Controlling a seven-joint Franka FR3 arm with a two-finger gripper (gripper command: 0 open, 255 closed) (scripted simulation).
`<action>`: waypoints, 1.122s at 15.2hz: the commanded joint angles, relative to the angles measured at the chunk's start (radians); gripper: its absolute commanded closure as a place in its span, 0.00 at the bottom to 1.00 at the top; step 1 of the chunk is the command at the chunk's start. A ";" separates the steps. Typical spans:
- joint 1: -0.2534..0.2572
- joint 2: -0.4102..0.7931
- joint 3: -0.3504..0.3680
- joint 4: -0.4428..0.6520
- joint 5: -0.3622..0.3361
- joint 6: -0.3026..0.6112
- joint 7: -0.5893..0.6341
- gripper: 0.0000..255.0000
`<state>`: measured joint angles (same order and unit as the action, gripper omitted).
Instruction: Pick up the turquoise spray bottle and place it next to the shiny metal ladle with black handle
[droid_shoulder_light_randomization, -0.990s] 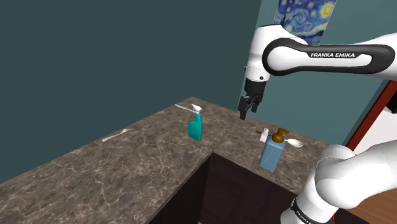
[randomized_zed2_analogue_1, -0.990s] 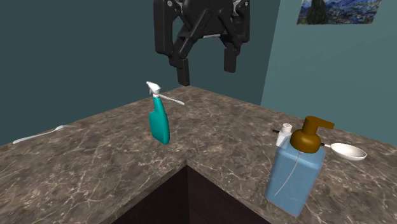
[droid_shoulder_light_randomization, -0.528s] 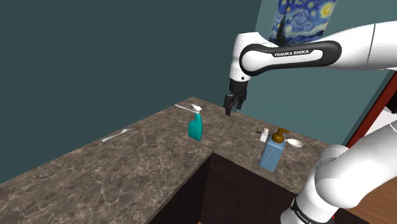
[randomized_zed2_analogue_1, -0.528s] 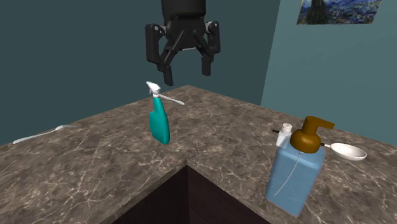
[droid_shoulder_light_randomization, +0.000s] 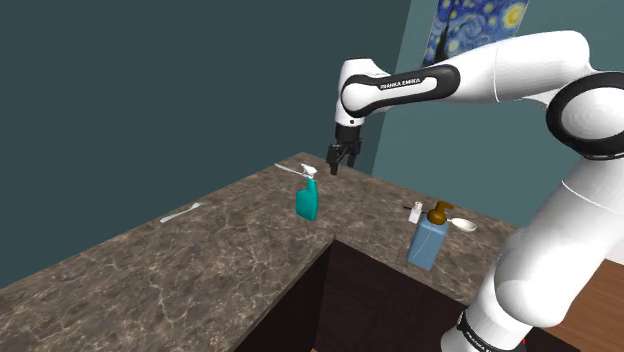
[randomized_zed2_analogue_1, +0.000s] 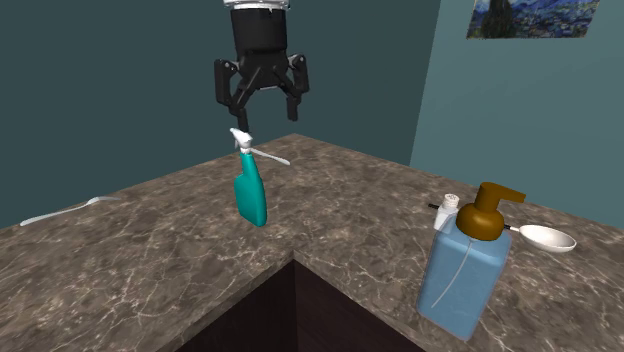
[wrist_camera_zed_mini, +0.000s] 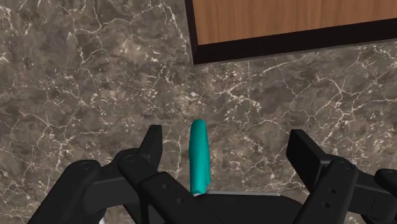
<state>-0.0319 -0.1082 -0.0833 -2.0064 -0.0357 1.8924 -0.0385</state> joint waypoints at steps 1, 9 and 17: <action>-0.002 0.080 -0.006 0.069 0.012 0.012 -0.018 0.00; -0.027 0.415 -0.013 0.434 0.064 -0.020 -0.088 0.00; -0.033 0.497 -0.011 0.459 0.076 0.036 -0.100 0.00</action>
<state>-0.0658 0.3878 -0.0943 -1.5340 0.0396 1.9129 -0.1389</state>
